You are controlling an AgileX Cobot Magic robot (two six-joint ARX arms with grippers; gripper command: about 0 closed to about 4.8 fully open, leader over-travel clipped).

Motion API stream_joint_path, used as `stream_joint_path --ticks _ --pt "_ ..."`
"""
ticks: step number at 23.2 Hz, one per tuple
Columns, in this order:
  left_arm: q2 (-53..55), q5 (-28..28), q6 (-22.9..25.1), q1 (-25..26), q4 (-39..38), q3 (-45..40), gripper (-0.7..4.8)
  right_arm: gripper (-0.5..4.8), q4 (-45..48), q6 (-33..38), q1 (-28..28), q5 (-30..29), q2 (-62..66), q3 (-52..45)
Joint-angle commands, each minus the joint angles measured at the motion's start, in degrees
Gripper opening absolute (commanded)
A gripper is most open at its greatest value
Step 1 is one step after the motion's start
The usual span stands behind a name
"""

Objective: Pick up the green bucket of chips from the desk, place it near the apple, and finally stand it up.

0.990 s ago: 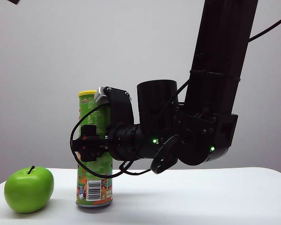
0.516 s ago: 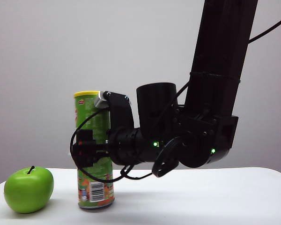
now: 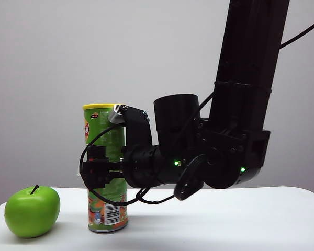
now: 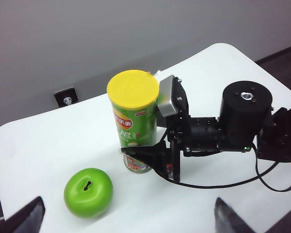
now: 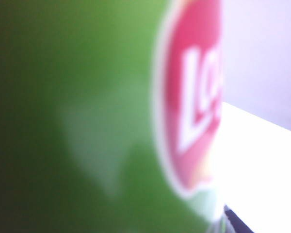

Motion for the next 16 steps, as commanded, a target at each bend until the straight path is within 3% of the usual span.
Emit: stream_joint_path --ticks 1,16 --pt "0.0 0.3 0.3 0.0 1.2 0.1 4.79 4.79 0.8 2.1 0.0 0.0 -2.0 -1.7" --pt "0.0 0.3 0.2 0.0 2.6 0.1 4.79 4.79 -3.5 5.2 -0.4 -0.1 -11.3 -13.1"
